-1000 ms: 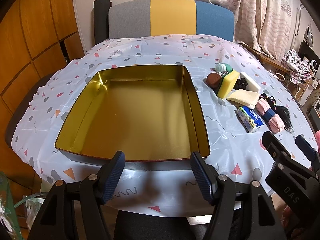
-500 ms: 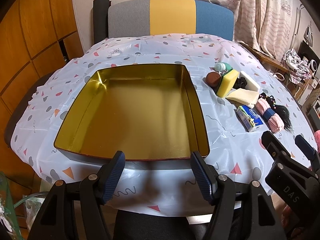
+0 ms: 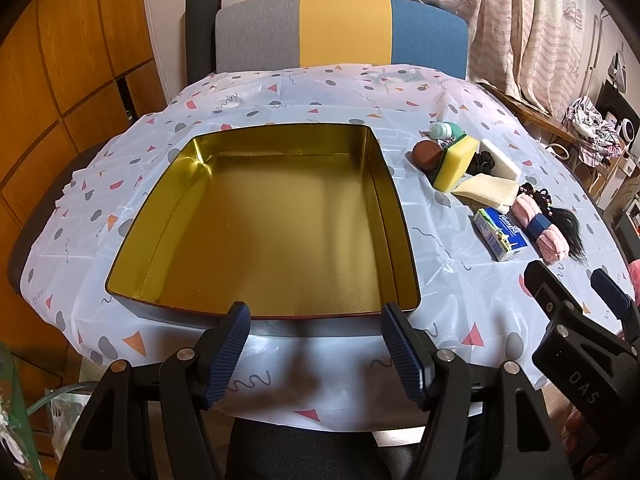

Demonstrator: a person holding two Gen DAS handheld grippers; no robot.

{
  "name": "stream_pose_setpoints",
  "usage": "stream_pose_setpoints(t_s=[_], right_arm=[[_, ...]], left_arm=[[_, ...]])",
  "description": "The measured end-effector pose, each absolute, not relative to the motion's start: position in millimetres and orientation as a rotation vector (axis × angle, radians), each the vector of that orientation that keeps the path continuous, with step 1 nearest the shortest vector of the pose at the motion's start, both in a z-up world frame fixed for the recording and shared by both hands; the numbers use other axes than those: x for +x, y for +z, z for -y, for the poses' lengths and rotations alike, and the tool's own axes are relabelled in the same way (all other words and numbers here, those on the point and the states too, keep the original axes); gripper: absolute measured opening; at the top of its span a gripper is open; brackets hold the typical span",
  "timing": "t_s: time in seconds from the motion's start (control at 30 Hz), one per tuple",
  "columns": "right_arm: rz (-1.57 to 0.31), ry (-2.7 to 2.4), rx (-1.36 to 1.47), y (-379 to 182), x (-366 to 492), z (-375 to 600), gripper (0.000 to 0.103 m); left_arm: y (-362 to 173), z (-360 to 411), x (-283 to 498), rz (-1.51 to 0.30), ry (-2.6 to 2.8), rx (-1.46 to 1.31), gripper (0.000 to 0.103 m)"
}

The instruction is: Organize soft objects

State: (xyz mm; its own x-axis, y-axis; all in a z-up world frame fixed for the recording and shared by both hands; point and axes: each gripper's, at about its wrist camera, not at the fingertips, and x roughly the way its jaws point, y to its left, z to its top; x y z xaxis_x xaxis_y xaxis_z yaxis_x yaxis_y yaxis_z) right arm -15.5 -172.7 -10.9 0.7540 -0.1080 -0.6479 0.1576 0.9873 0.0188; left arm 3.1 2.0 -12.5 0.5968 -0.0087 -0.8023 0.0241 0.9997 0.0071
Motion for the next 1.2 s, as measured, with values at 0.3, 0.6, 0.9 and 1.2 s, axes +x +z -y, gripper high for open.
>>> stream_pose_setpoints(t_s=[0.3,0.6,0.9,1.2], right_arm=[[-0.701,-0.146,0.068,-11.1,-15.5,172.9,0.103],[-0.706,-0.149,0.065,-13.1,-14.4,174.4,0.103],[-0.714,-0.146,0.059,-15.3,-13.4,175.1,0.103],[-0.725,-0.187,0.019,-20.3,-5.1,194.4,0.103]], left_arm=[[-14.9,-0.6,4.1,-0.942,-0.022,0.018,0.069],[-17.2,-0.6,4.9,-0.951,-0.024,0.019,0.069],[-17.9,-0.8,5.1,-0.955,-0.028,0.022,0.069],[-23.0,-5.4,8.5,-1.003,-0.061,-0.042,0.069]])
